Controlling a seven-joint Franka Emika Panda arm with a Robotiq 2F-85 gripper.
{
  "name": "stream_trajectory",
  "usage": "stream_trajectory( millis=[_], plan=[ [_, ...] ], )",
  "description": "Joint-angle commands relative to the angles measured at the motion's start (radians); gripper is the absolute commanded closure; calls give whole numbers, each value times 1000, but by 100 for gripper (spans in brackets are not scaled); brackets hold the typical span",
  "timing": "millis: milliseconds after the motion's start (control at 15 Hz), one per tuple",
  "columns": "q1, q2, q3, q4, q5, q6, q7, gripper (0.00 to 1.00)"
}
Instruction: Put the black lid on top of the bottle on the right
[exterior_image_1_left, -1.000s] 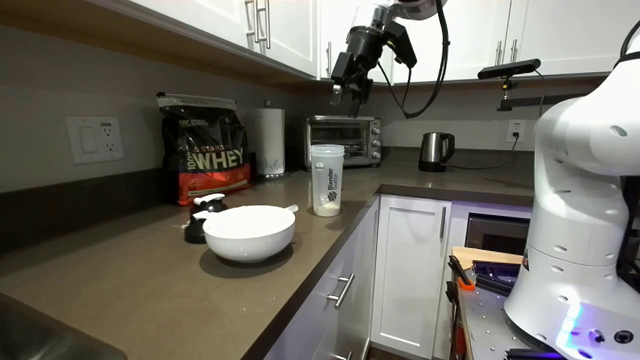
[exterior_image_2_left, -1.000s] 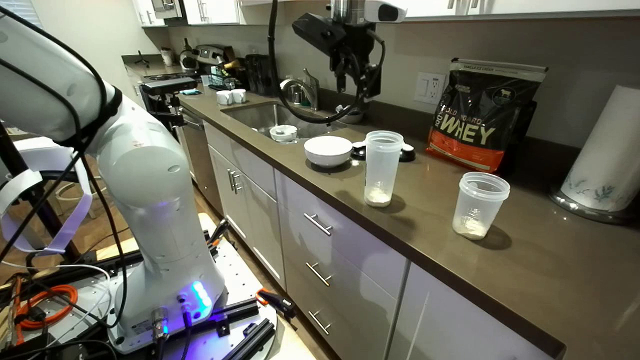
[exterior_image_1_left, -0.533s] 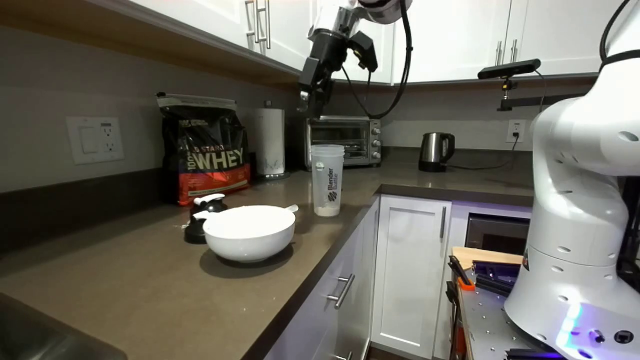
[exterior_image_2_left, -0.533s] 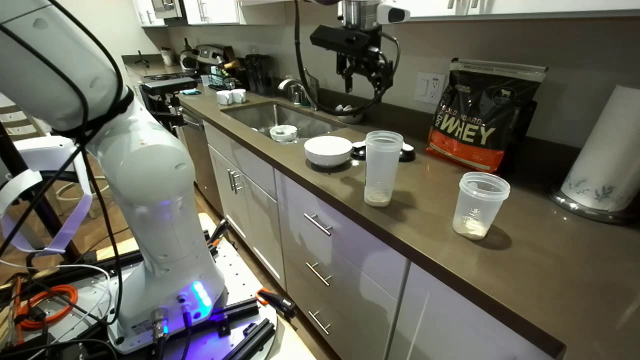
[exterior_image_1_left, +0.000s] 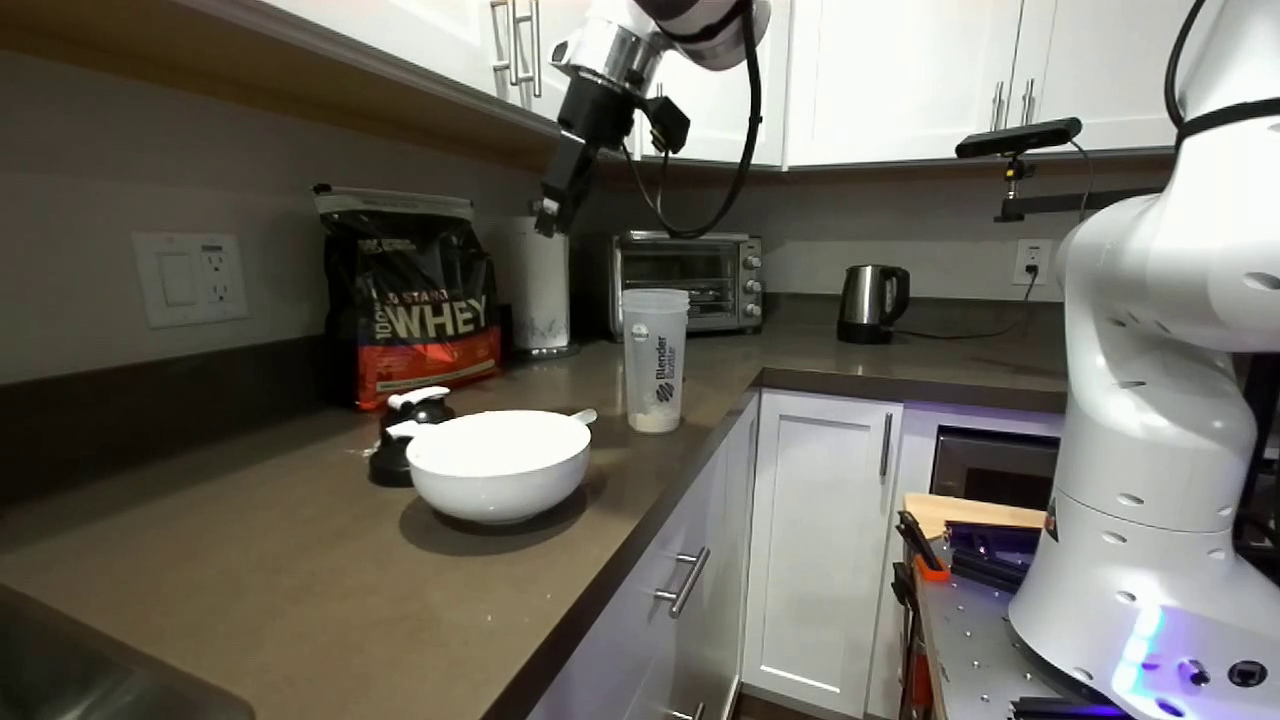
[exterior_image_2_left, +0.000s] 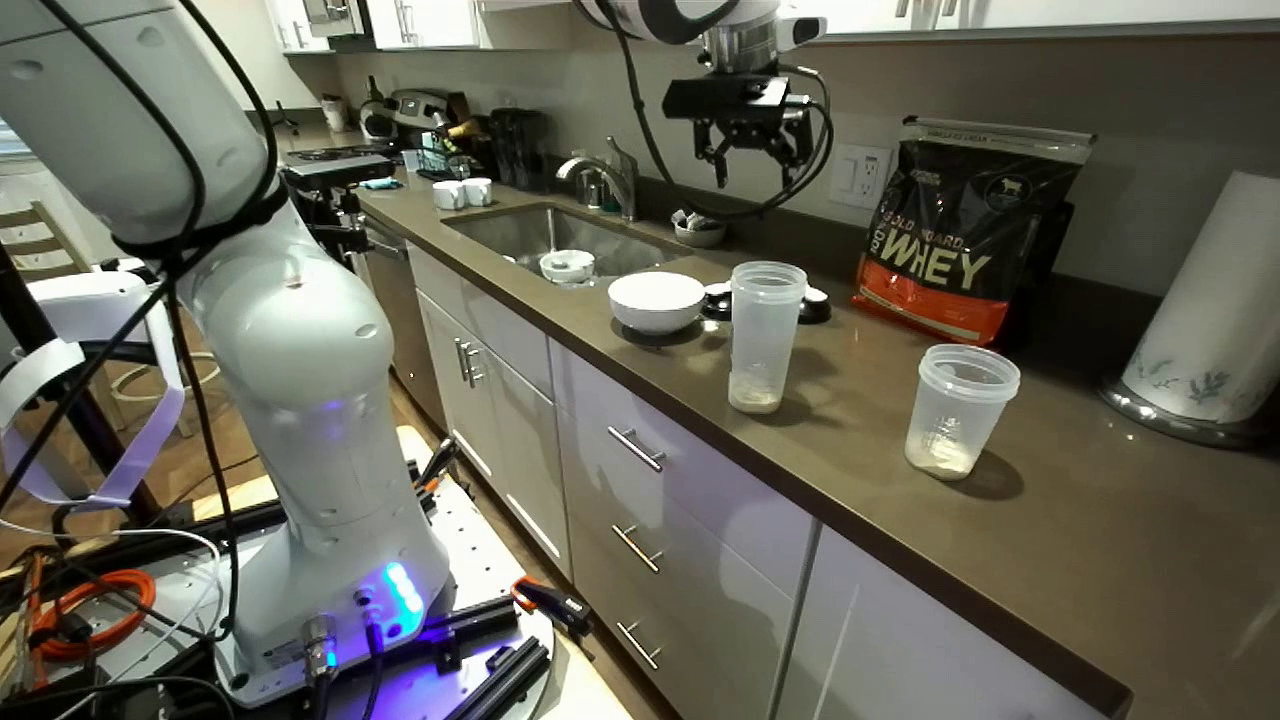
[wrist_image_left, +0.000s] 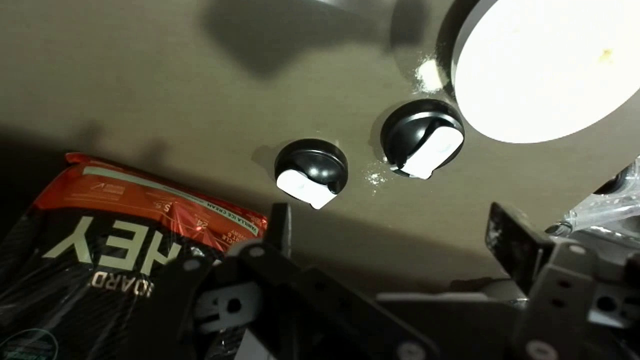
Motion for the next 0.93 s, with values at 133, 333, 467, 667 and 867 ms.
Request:
stream_trajectory(
  millis=[133, 333, 467, 667, 867],
  plan=[
    [-9, 12, 11, 5, 0, 6, -16, 0],
    [-9, 12, 11, 7, 0, 6, -17, 0],
    [-12, 17, 25, -6, -37, 58, -11, 0],
    [-19, 34, 46, -16, -102, 144, 9, 0],
    [-19, 57, 62, -28, -147, 227, 38, 0]
  ],
)
